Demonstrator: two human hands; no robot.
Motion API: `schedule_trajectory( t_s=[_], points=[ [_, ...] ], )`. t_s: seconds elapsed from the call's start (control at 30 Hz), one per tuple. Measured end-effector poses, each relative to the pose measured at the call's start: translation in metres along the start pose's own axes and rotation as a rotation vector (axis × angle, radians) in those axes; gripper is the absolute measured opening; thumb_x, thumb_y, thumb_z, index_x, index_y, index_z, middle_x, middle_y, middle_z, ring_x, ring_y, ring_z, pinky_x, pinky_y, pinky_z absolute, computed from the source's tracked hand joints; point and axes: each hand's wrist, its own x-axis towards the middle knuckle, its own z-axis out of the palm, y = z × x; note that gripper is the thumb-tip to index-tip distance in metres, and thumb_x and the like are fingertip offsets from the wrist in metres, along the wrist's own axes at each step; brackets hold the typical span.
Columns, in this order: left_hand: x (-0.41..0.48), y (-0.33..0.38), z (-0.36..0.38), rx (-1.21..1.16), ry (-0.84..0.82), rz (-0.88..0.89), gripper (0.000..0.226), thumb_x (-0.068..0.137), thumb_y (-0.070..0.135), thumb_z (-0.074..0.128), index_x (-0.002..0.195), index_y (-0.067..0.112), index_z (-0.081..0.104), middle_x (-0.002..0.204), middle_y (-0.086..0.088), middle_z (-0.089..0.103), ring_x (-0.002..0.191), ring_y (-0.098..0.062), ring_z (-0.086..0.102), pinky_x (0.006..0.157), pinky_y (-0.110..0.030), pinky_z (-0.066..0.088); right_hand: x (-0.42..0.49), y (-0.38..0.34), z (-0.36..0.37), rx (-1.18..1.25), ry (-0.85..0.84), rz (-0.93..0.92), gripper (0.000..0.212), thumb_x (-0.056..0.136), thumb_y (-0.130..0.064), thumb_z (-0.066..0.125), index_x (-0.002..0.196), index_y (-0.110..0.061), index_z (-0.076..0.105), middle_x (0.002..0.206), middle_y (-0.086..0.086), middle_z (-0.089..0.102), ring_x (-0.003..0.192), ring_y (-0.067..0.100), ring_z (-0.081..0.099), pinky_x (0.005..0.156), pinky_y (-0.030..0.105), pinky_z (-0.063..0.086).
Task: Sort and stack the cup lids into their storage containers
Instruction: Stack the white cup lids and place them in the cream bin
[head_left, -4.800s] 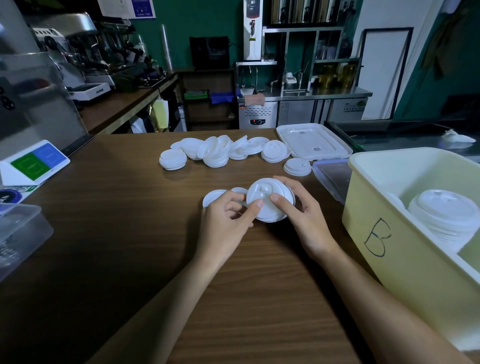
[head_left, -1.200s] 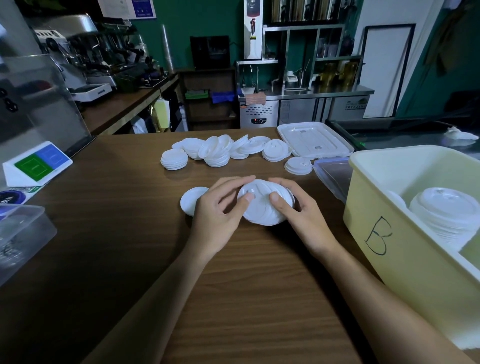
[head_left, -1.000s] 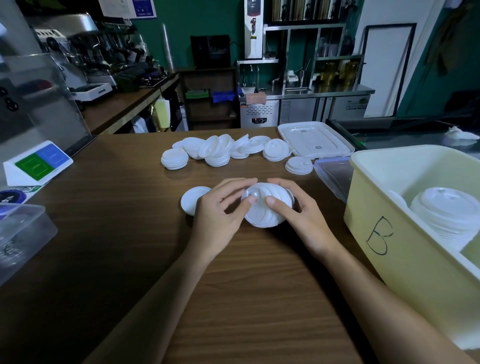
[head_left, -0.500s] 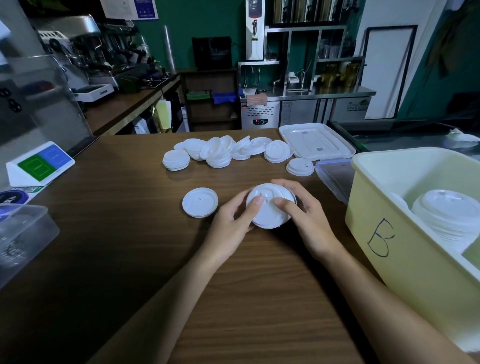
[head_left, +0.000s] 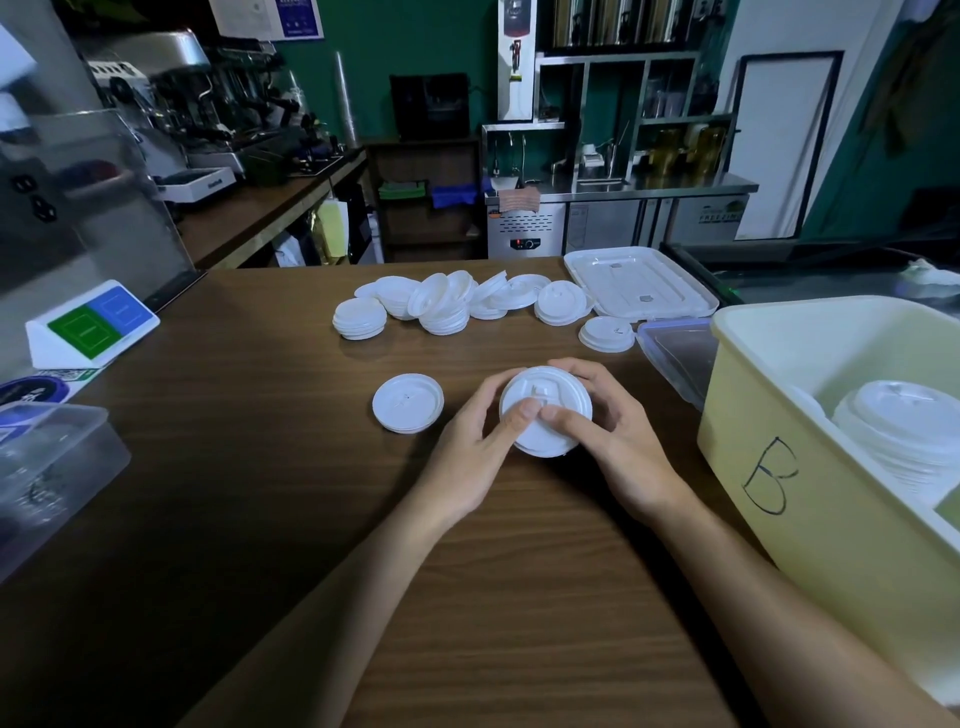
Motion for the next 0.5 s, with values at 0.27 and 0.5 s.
schedule_trajectory(
  t_s=[0.27, 0.5],
  points=[
    [0.008, -0.014, -0.051, 0.773, 0.400, 0.126, 0.023, 0.092, 0.031, 0.076, 0.111, 0.017, 0.075, 0.115, 0.003, 0.068, 0.109, -0.023, 0.065, 0.094, -0.040, 0.053, 0.004, 0.003, -0.003, 0.001, 0.112, 0.015, 0.041, 0.081, -0.027, 0.080, 0.121, -0.030, 0.070, 0.121, 0.001, 0.075, 0.114, 0.020, 0.069, 0.099, 0.027, 0.052],
    [0.011, -0.024, -0.058, 1.008, 0.307, 0.006, 0.022, 0.093, 0.018, 0.076, 0.114, 0.023, 0.079, 0.110, 0.000, 0.075, 0.101, -0.028, 0.070, 0.079, -0.038, 0.055, 0.004, 0.004, -0.002, 0.009, 0.123, 0.024, 0.040, 0.081, -0.028, 0.080, 0.120, -0.030, 0.071, 0.121, 0.001, 0.074, 0.112, 0.018, 0.069, 0.099, 0.030, 0.052]
  ],
)
